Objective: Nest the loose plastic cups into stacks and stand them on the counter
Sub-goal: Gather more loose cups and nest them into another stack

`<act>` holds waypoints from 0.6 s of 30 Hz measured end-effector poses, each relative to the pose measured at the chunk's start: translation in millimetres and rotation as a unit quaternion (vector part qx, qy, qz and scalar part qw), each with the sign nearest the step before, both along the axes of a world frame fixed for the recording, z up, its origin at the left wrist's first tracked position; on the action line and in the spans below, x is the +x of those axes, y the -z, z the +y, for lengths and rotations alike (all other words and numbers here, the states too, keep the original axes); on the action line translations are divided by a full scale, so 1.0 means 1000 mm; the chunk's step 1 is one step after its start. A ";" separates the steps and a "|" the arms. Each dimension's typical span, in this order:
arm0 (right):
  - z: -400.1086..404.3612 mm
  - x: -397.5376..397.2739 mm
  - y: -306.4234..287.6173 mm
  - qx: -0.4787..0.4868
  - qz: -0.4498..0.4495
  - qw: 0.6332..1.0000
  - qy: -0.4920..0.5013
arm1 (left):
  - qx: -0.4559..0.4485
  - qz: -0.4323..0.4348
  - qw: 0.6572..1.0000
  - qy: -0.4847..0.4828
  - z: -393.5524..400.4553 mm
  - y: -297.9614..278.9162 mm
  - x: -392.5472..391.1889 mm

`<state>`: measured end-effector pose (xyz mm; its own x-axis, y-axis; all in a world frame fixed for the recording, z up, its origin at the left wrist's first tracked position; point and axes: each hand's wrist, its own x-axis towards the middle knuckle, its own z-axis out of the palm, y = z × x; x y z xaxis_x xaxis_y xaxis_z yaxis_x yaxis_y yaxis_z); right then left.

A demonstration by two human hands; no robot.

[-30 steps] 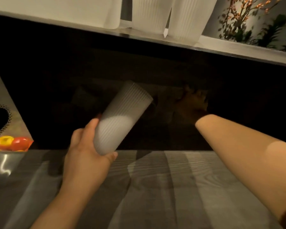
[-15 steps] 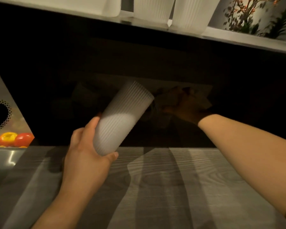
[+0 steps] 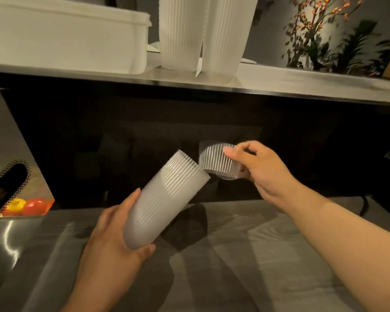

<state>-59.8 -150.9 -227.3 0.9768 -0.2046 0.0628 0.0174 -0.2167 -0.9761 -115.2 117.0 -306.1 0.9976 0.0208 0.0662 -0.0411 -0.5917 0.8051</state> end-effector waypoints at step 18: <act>0.047 -0.046 -0.030 -0.118 -0.106 0.987 0.017 | -0.033 -0.025 0.998 0.042 0.023 -0.004 -0.032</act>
